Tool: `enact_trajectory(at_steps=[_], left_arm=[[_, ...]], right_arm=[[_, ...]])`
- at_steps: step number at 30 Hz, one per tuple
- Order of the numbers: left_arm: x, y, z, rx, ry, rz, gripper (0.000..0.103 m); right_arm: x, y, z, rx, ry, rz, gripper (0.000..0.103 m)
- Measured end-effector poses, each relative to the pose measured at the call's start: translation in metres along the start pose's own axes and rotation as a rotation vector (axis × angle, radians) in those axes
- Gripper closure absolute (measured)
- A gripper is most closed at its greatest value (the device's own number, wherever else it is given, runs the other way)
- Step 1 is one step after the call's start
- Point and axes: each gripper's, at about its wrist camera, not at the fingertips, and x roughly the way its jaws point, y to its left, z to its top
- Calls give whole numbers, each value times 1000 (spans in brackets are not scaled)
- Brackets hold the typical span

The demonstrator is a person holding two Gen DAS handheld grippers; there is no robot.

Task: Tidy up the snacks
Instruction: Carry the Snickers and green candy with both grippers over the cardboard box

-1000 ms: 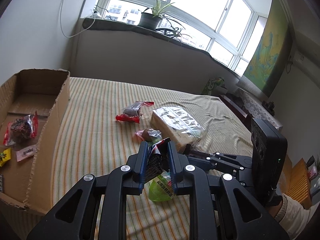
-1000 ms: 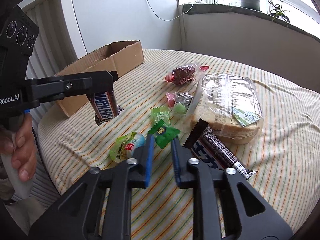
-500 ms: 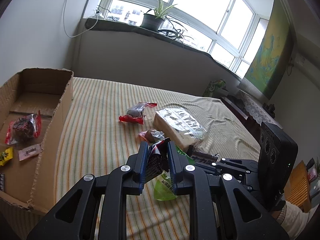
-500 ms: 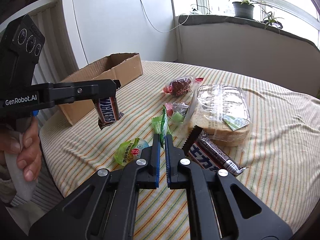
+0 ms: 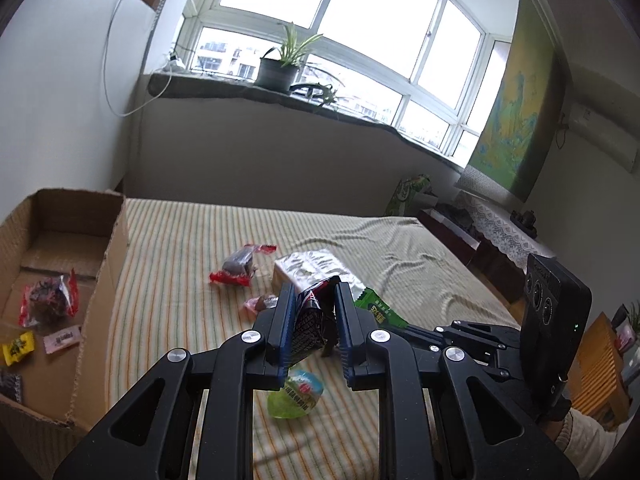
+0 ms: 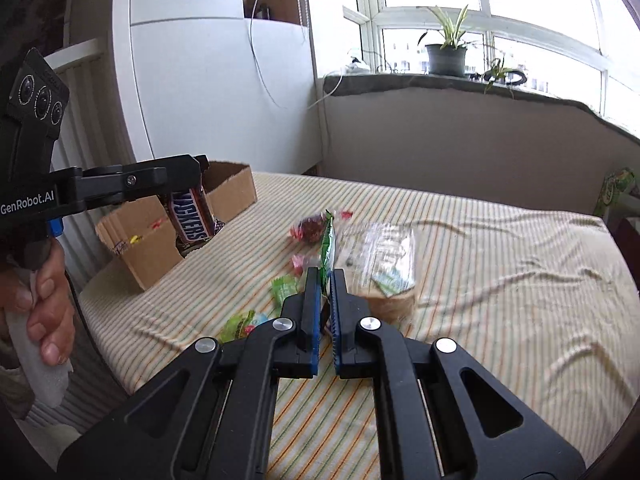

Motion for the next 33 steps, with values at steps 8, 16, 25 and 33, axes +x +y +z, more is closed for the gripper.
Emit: enact_trajectory(at_steps=[8, 16, 25, 33], left_arm=[[-45, -28, 33, 93, -138, -49, 85], [-69, 1, 28, 45, -183, -31, 85], [-99, 70, 9, -48, -211, 98, 85], [-129, 132, -3, -133, -225, 248, 85]], right_arm=[[-44, 21, 38, -62, -96, -66, 99], [-29, 63, 47, -121, -68, -43, 99], [29, 132, 50, -203, 0, 84, 99], [78, 195, 59, -280, 29, 227, 99]])
